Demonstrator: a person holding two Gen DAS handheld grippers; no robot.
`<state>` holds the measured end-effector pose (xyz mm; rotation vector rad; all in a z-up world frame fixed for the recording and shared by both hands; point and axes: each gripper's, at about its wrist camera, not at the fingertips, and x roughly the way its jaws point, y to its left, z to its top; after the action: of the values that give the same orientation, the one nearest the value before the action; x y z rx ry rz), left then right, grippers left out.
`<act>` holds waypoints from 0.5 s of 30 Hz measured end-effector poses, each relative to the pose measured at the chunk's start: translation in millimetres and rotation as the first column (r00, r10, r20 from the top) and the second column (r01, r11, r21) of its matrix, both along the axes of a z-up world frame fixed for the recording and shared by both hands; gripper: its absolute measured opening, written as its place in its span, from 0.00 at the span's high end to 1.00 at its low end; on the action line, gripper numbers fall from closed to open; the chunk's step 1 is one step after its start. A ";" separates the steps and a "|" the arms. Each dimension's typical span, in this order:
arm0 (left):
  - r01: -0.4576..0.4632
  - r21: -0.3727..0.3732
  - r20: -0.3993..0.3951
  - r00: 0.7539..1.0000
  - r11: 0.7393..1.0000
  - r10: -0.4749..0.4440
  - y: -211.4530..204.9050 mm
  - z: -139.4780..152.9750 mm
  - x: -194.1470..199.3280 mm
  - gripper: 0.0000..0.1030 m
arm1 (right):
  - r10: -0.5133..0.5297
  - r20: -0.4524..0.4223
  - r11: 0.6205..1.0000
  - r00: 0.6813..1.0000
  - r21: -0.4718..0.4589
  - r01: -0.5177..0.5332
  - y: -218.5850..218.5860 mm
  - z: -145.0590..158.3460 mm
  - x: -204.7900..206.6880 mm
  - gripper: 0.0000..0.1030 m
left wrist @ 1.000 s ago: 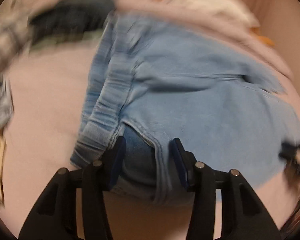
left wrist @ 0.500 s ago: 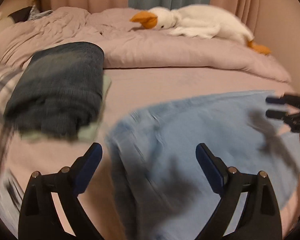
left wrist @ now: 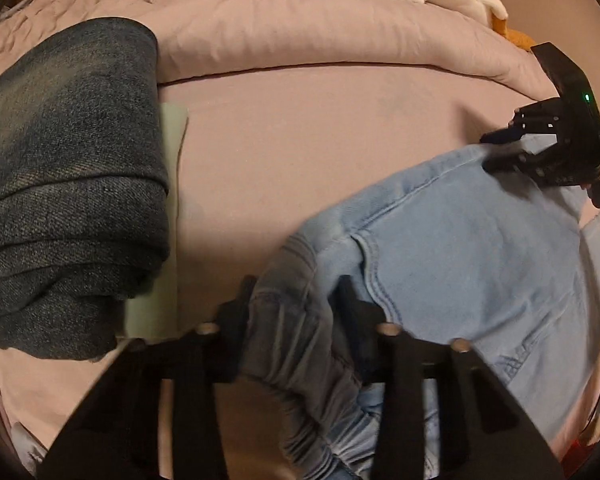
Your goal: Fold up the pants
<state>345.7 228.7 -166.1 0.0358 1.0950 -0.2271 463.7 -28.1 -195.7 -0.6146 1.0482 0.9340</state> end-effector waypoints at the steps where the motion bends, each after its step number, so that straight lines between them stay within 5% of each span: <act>1: -0.005 0.010 0.014 1.000 1.000 0.005 -1.9 2.1 -1.4 0.73 | 0.019 0.036 1.000 0.999 -0.019 -0.018 2.3 2.1 -6.2 0.86; 6: -0.053 0.141 0.119 0.992 0.989 0.036 -24.6 23.8 -11.2 0.74 | 0.067 0.306 0.986 0.950 -0.168 -0.016 15.3 21.7 -49.7 0.97; 11: -0.082 0.178 0.311 0.950 0.981 0.023 -30.1 76.8 -58.0 0.73 | -0.024 0.577 0.994 0.816 -0.070 0.079 -1.8 98.1 -103.4 0.97; 14: -0.054 0.258 0.397 0.916 0.965 -0.055 -40.1 94.5 -103.7 0.74 | -0.009 0.700 0.997 0.714 -0.044 0.056 -19.8 127.6 -155.0 0.97; 15: -0.042 0.280 0.427 0.900 0.959 -0.085 -44.6 97.9 -124.7 0.74 | 0.019 0.760 0.997 0.650 -0.060 0.042 -32.8 131.7 -181.2 0.97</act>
<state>221.0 184.1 -68.2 0.3423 0.6699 -0.0730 282.5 -60.9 -64.0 -0.9541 0.3085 0.5183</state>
